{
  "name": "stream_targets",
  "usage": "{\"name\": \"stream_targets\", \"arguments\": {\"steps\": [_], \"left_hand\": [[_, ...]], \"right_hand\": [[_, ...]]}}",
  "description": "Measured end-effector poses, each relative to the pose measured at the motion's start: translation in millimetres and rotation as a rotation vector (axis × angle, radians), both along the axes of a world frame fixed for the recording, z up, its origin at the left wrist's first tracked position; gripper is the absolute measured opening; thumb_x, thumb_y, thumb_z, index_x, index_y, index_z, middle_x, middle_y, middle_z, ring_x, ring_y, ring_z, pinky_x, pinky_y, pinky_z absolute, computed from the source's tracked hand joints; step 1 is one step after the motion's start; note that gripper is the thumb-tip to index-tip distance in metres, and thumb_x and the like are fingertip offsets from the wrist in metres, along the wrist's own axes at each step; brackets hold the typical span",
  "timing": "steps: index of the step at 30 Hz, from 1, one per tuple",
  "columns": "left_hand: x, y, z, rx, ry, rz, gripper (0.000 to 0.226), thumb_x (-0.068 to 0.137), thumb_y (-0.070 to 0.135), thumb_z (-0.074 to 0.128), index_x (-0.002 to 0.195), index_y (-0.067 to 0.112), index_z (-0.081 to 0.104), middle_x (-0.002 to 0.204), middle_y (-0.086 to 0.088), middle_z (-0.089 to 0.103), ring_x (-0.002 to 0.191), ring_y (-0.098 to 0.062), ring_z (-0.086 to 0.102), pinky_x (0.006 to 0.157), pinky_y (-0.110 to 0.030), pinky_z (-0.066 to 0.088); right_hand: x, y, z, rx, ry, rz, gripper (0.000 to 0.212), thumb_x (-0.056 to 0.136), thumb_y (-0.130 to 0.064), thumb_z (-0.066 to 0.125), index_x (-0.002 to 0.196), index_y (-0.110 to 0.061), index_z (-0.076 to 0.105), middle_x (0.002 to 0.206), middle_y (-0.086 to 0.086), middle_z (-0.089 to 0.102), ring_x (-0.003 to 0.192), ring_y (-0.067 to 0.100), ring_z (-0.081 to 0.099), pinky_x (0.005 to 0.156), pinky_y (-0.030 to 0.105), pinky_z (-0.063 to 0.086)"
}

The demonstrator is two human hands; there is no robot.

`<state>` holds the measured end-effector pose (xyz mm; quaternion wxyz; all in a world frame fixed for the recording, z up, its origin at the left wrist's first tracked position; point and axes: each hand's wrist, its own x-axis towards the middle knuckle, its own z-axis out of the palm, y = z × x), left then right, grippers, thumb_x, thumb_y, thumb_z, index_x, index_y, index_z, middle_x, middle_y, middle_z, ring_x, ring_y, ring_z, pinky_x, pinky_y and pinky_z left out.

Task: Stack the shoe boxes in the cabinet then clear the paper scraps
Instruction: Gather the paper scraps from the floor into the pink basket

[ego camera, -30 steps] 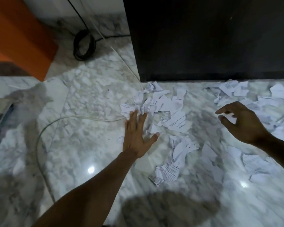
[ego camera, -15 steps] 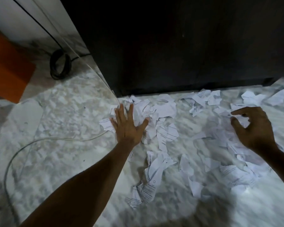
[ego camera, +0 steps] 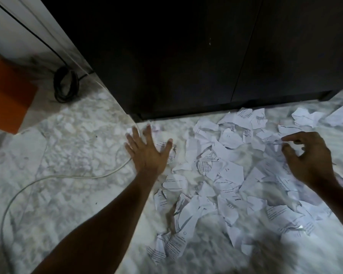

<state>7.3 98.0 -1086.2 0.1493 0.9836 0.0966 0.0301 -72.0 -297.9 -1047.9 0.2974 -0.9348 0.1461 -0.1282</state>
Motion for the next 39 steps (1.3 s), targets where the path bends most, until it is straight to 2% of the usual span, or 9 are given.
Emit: {"name": "stream_targets", "arguments": {"steps": [6,11,14,18,24,27,30,33,39], "left_hand": [[-16.2,-6.6,-15.4,0.078,0.031,-0.287,0.090,0.090,0.082,0.033,0.162,0.032,0.018,0.172,-0.012,-0.001,0.158,-0.037,-0.008,0.128,-0.054,0.007],[-11.7,-6.1,-13.0,0.059,-0.078,-0.175,0.078,0.088,0.078,0.045,0.154,0.037,0.034,0.170,-0.014,0.008,0.158,-0.040,0.000,0.127,-0.055,0.005],[-2.3,1.5,-12.8,-0.007,-0.057,-0.076,0.072,0.090,0.073,0.048,0.153,0.039,0.039,0.168,-0.022,0.007,0.156,-0.047,0.005,0.126,-0.061,0.010],[0.9,8.1,-17.9,-0.036,-0.027,-0.158,0.078,0.092,0.066,0.040,0.156,0.022,0.039,0.169,-0.017,0.018,0.158,-0.033,0.013,0.128,-0.053,0.014],[-9.4,-10.9,-9.2,-0.055,-0.106,-0.319,0.073,0.100,0.053,0.038,0.159,0.011,0.029,0.169,-0.005,0.024,0.159,-0.022,0.012,0.129,-0.051,0.011],[-20.4,-35.4,-2.2,-0.096,-0.097,-0.499,0.075,0.100,0.064,0.029,0.157,0.015,0.035,0.170,0.000,0.022,0.160,-0.018,0.009,0.128,-0.052,0.011],[-29.3,-55.9,-1.2,-0.110,-0.014,-0.561,0.081,0.094,0.076,0.024,0.162,0.032,0.021,0.173,0.005,0.009,0.160,-0.014,-0.001,0.129,-0.049,0.004],[-36.0,-71.3,-10.6,-0.086,0.046,-0.585,0.084,0.090,0.083,0.021,0.162,0.041,0.013,0.173,0.006,0.000,0.159,-0.012,-0.007,0.129,-0.050,0.003],[-25.9,-111.6,-16.3,-0.092,-0.009,-0.614,0.085,0.090,0.081,0.030,0.161,0.035,0.022,0.173,0.003,0.010,0.159,-0.015,0.007,0.129,-0.047,0.005]], "right_hand": [[0.8,6.2,-7.6,0.072,0.027,-0.008,0.029,0.083,-0.029,0.057,0.103,-0.013,0.072,0.110,0.016,0.065,0.108,0.038,0.059,0.094,0.050,0.048],[5.1,2.6,-19.1,0.029,0.029,0.030,0.030,0.084,-0.031,0.055,0.103,-0.013,0.072,0.109,0.016,0.066,0.109,0.036,0.056,0.096,0.048,0.045],[6.6,0.2,-26.1,-0.109,0.031,0.071,0.047,0.086,-0.047,0.054,0.119,-0.017,0.069,0.123,0.017,0.063,0.119,0.039,0.054,0.099,0.047,0.041],[5.0,17.0,-32.9,-0.158,0.178,0.140,0.072,0.090,-0.065,0.050,0.153,-0.031,0.044,0.160,0.015,0.040,0.147,0.039,0.037,0.111,0.063,0.036],[2.3,56.8,-46.9,-0.267,0.240,0.348,0.076,0.095,-0.074,0.027,0.162,-0.039,0.024,0.172,0.008,0.021,0.159,0.031,0.016,0.125,0.058,0.017],[5.2,75.2,-39.2,-0.247,0.214,0.397,0.077,0.094,-0.075,0.030,0.160,-0.037,0.031,0.170,0.006,0.026,0.158,0.028,0.018,0.126,0.058,0.013],[19.9,64.7,-17.7,-0.228,0.081,0.278,0.074,0.091,-0.072,0.039,0.151,-0.031,0.046,0.159,0.008,0.042,0.150,0.028,0.034,0.123,0.057,0.021],[47.3,16.2,0.1,-0.213,0.054,0.013,0.077,0.087,-0.073,0.043,0.150,-0.028,0.046,0.157,0.011,0.042,0.147,0.032,0.037,0.119,0.057,0.027],[77.2,-76.9,-0.8,-0.105,0.386,-0.253,0.093,0.087,-0.077,0.053,0.163,-0.033,0.020,0.173,0.014,0.010,0.159,0.034,0.009,0.122,0.060,0.019]]}}
